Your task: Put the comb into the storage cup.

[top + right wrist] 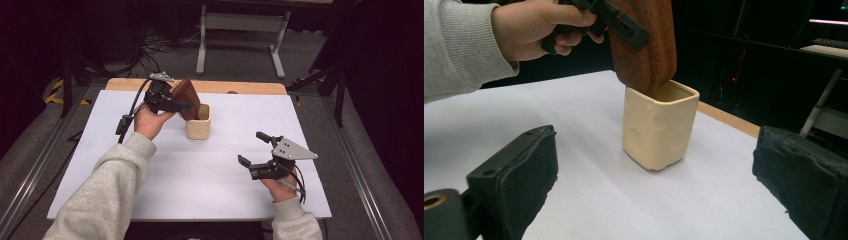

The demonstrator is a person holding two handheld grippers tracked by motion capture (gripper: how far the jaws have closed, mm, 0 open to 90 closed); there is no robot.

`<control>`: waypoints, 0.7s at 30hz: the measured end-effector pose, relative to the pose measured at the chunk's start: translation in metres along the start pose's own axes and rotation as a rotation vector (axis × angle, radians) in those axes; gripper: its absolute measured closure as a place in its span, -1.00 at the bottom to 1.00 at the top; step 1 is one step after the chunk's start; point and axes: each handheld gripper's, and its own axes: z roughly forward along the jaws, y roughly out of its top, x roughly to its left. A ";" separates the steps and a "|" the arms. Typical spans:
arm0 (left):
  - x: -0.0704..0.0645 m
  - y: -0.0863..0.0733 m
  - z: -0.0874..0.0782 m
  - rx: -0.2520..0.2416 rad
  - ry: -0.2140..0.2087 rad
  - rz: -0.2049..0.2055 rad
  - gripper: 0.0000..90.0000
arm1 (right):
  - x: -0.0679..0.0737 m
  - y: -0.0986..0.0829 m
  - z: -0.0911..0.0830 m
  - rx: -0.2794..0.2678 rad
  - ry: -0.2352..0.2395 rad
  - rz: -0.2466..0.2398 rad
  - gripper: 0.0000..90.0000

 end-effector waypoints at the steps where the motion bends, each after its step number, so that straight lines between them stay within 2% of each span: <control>1: 0.001 0.000 -0.001 -0.009 0.010 0.000 -0.34 | 0.000 0.000 0.000 -0.003 0.001 0.002 -0.89; 3: 0.003 -0.001 -0.003 -0.012 0.026 0.000 -0.58 | 0.000 0.000 0.000 -0.001 0.000 0.001 -0.89; 5: 0.003 -0.002 -0.006 -0.020 0.048 0.013 -0.69 | 0.000 0.000 0.000 0.001 0.000 0.001 -0.89; 6: 0.003 -0.002 -0.009 -0.021 0.079 0.024 -0.78 | 0.000 0.000 0.000 0.001 0.000 0.001 -0.89; 7: 0.003 -0.002 -0.009 -0.021 0.079 0.024 -0.85 | 0.000 0.000 0.000 0.001 0.000 0.001 -0.89; 8: 0.003 -0.002 -0.010 -0.021 0.096 0.025 -0.93 | 0.000 0.000 0.000 -0.002 0.000 0.001 -0.89; 13: 0.004 -0.007 -0.024 -0.039 0.115 0.029 -0.99 | -0.001 0.000 0.000 -0.005 0.001 0.004 -0.89; 15: 0.005 -0.009 -0.034 -0.058 0.124 0.043 -0.99 | -0.001 0.001 0.001 -0.005 0.000 0.003 -0.89; 17: 0.003 -0.012 -0.046 -0.087 0.115 0.042 -0.99 | -0.003 0.003 0.002 -0.009 0.004 0.002 -0.89; 18: 0.003 -0.012 -0.046 -0.087 0.115 0.042 -0.99 | -0.003 0.003 0.002 -0.009 0.005 0.001 -0.89; 21: -0.003 -0.017 -0.065 -0.134 0.124 0.079 -0.99 | -0.005 0.005 0.003 -0.012 0.007 0.002 -0.89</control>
